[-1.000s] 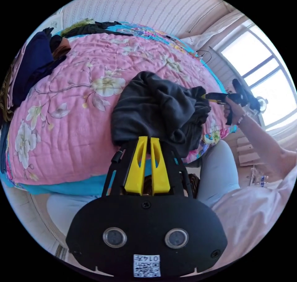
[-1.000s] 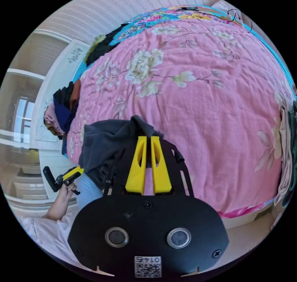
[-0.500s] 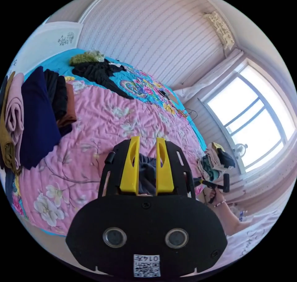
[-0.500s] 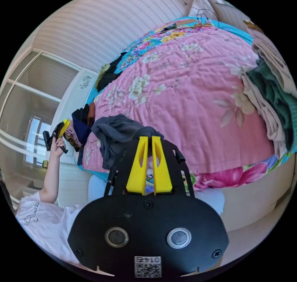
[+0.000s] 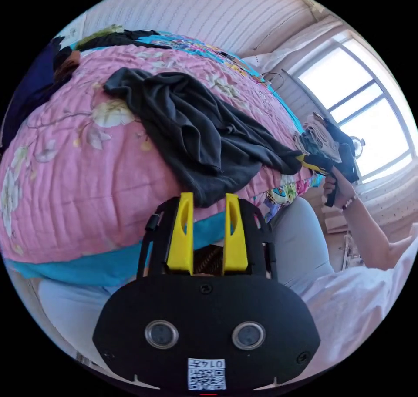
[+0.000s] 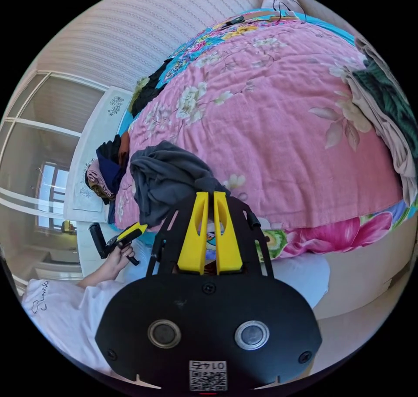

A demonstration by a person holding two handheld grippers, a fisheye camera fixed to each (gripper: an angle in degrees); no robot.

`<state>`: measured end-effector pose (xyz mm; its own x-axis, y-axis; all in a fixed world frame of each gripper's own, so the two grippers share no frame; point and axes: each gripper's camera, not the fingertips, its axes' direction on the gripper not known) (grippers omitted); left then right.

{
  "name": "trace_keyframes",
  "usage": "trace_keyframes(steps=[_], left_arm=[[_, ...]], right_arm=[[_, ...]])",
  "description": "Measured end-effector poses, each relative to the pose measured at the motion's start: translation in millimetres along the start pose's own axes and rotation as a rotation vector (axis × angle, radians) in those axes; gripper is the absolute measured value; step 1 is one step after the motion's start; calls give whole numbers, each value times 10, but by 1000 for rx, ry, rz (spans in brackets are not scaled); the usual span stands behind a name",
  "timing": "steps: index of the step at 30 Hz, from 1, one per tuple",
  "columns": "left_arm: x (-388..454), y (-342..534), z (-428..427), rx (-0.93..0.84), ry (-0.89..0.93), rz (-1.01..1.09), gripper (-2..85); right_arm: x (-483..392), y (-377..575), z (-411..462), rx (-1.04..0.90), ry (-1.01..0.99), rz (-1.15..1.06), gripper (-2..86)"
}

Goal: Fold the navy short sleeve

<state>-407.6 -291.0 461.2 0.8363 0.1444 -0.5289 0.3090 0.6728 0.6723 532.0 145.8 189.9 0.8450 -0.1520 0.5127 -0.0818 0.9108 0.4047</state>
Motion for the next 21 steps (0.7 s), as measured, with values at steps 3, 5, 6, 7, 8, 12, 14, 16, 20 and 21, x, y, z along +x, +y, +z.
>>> trace_keyframes(steps=[3,5,6,7,8,12,14,16,20,21], left_arm=[[-80,-135,-102,17,76,-16,12],[-186,-148,-431,88,194,-38,0],[-208,-143,-526,96,201,-34,-1],[-251,-120,-716,99,181,-26,-4],[-283,-78,-897,95,126,-4,-5],[-409,48,-1164,0,-101,25,-6],[-554,93,-1157,-26,-202,-61,-7],[-643,120,-1134,-25,-230,-124,-6],[-603,203,-1123,-18,-128,-150,24],[-575,211,-1105,-28,-115,-144,34]], right_arm=[[-100,55,-222,53,-16,-73,10],[-188,134,-416,77,107,-133,9],[-205,153,-453,76,125,-147,9],[-229,189,-518,77,119,-168,8],[-242,219,-564,80,88,-177,8],[-256,241,-482,52,56,-167,8],[-188,221,-295,-6,78,-85,7],[-136,234,-183,-47,120,-37,7],[-150,384,-201,-66,159,-30,2],[-154,410,-218,-66,169,-32,0]])
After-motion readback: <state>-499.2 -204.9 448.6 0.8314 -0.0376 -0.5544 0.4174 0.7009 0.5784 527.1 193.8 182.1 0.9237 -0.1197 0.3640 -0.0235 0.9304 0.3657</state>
